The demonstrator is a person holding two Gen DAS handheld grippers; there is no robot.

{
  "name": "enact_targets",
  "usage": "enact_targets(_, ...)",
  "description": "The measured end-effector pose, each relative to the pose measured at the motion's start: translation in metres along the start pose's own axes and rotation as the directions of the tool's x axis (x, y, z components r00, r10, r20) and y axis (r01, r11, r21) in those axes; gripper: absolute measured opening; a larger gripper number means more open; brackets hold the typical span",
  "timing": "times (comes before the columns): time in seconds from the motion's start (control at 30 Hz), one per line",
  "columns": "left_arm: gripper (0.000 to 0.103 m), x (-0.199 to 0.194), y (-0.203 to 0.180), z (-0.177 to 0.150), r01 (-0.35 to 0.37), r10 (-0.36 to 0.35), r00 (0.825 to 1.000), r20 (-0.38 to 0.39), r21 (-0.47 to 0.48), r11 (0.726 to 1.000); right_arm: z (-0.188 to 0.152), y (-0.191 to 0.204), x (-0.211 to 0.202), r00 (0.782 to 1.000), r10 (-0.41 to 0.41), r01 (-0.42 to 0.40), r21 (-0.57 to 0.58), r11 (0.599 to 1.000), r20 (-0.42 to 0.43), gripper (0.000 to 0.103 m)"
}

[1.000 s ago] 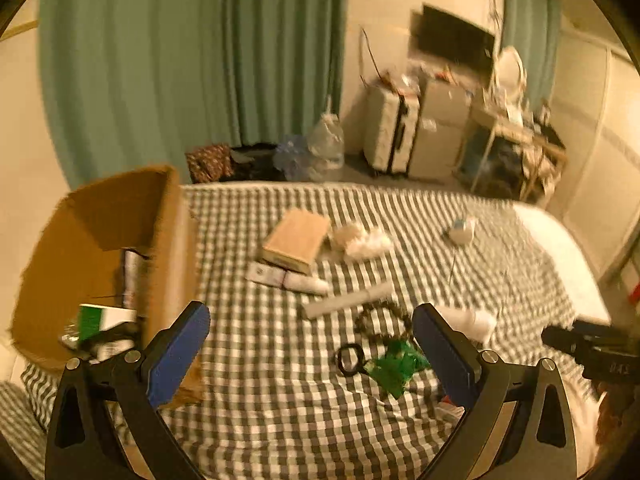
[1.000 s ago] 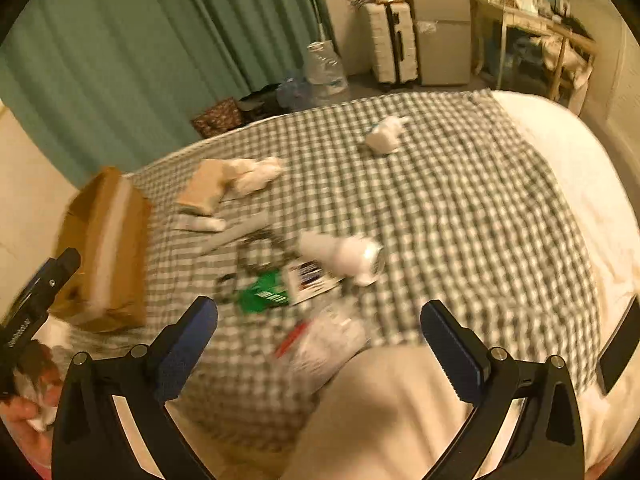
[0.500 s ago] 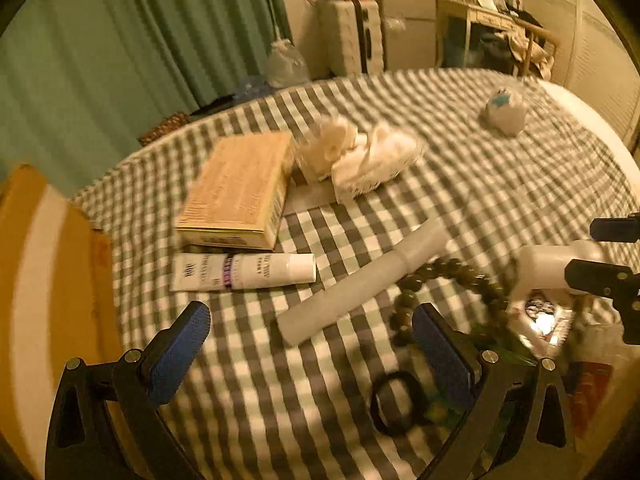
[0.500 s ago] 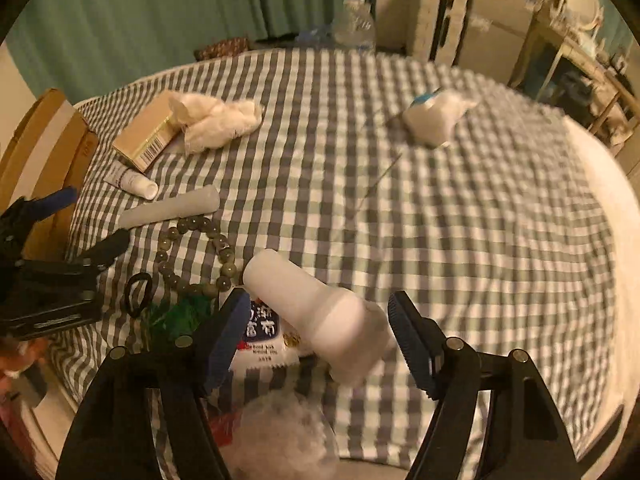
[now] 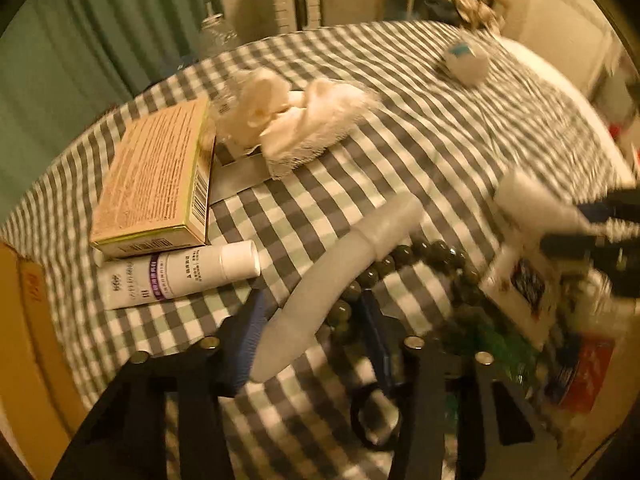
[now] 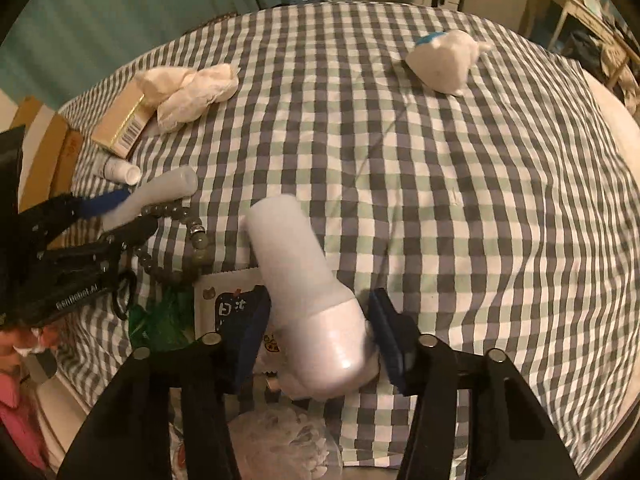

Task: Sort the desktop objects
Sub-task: 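Grasp the white tube with the left tool while the right tool grasps the white cup, then carry the white tube and white cup into the cardboard box and release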

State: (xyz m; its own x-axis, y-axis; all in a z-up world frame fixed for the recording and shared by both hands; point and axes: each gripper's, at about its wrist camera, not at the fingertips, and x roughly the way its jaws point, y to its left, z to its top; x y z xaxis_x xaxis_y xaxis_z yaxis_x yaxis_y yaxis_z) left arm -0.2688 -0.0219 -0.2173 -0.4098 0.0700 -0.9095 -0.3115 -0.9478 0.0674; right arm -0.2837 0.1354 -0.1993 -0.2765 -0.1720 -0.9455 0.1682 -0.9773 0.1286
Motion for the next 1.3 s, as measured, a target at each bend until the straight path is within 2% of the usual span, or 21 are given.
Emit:
enact_targets(0.03, 0.036, -0.003, -0.001, -0.002, -0.004, 0.004, 1.000, -0.008, 0.005, 1.000, -0.002, -0.002, -0.003, 1.000, 0.008, -0.008, 0.010, 1.000, 0.004, 0.048)
enact_targets(0.1, 0.030, -0.009, 0.001, -0.006, 0.020, -0.021, 1.000, -0.011, -0.021, 1.000, -0.006, -0.004, -0.008, 1.000, 0.016, -0.017, 0.024, 1.000, 0.015, 0.048)
enact_targets(0.13, 0.018, -0.014, 0.003, -0.007, 0.038, -0.039, 0.999, -0.008, -0.043, 0.998, -0.008, -0.006, -0.011, 1.000, 0.021, -0.022, 0.030, 0.999, 0.023, 0.048)
enact_targets(0.17, 0.012, -0.017, 0.005, -0.009, 0.044, -0.044, 0.999, -0.009, -0.063, 0.997, -0.010, -0.008, -0.016, 0.999, 0.027, -0.028, 0.037, 0.999, 0.034, 0.048)
enact_targets(0.3, 0.012, -0.022, 0.013, -0.017, 0.074, -0.078, 0.996, -0.031, -0.109, 0.991, -0.017, -0.013, -0.033, 0.997, 0.048, -0.052, 0.059, 0.997, 0.065, 0.048)
enact_targets(0.4, 0.013, -0.016, 0.005, -0.016, 0.044, -0.047, 0.998, -0.040, -0.064, 0.997, -0.017, -0.011, -0.039, 0.995, 0.068, -0.074, 0.076, 0.994, 0.074, 0.048)
enact_targets(0.5, 0.022, -0.011, 0.001, -0.010, -0.024, 0.023, 0.999, -0.023, -0.027, 0.999, -0.019, -0.012, -0.042, 0.995, 0.074, -0.080, 0.080, 0.994, 0.074, 0.046)
enact_targets(0.6, 0.025, -0.005, 0.013, -0.002, -0.003, 0.001, 0.999, -0.032, -0.071, 0.997, -0.020, -0.011, -0.037, 0.995, 0.080, -0.085, 0.089, 0.992, 0.067, 0.044)
enact_targets(0.63, 0.023, 0.000, 0.020, -0.001, 0.024, -0.030, 0.998, -0.056, -0.101, 0.995, -0.020, -0.011, -0.036, 0.995, 0.081, -0.087, 0.092, 0.992, 0.066, 0.044)
enact_targets(0.67, 0.014, 0.002, 0.023, 0.000, 0.043, -0.050, 0.997, -0.057, -0.110, 0.993, -0.020, -0.011, -0.034, 0.994, 0.081, -0.087, 0.092, 0.992, 0.068, 0.044)
enact_targets(0.73, 0.010, -0.002, 0.028, 0.000, 0.076, -0.084, 0.994, -0.064, -0.120, 0.990, -0.020, -0.010, -0.035, 0.994, 0.081, -0.087, 0.090, 0.992, 0.072, 0.044)
enact_targets(0.8, 0.009, -0.010, 0.029, -0.004, 0.090, -0.098, 0.993, -0.068, -0.121, 0.989, -0.020, -0.011, -0.037, 0.994, 0.081, -0.088, 0.092, 0.992, 0.079, 0.044)
enact_targets(0.93, 0.009, -0.022, 0.016, -0.018, 0.106, -0.111, 0.989, -0.098, -0.064, 0.992, -0.021, -0.013, -0.043, 0.992, 0.092, -0.102, 0.109, 0.989, 0.088, 0.044)
enact_targets(1.0, 0.009, -0.022, 0.009, -0.021, 0.059, -0.059, 0.994, -0.093, -0.005, 0.998, -0.022, -0.013, -0.049, 0.991, 0.091, -0.102, 0.112, 0.988, 0.097, 0.044)
enact_targets(1.07, 0.017, -0.019, 0.005, -0.019, 0.008, -0.006, 0.997, -0.071, 0.029, 1.000, -0.023, -0.013, -0.054, 0.990, 0.091, -0.103, 0.116, 0.988, 0.108, 0.044)
enact_targets(1.1, 0.017, -0.017, 0.005, -0.017, -0.007, 0.009, 0.997, -0.070, 0.030, 1.000, -0.024, -0.013, -0.056, 0.989, 0.095, -0.109, 0.120, 0.987, 0.113, 0.044)
enact_targets(1.2, 0.012, -0.007, 0.007, -0.008, -0.007, 0.007, 0.996, -0.089, 0.000, 1.000, -0.026, -0.013, -0.058, 0.988, 0.099, -0.113, 0.125, 0.986, 0.116, 0.044)
enact_targets(1.3, 0.008, -0.017, 0.011, -0.005, -0.007, 0.004, 0.996, -0.085, -0.026, 1.000, -0.028, -0.014, -0.058, 0.989, 0.095, -0.109, 0.134, 0.985, 0.110, 0.044)
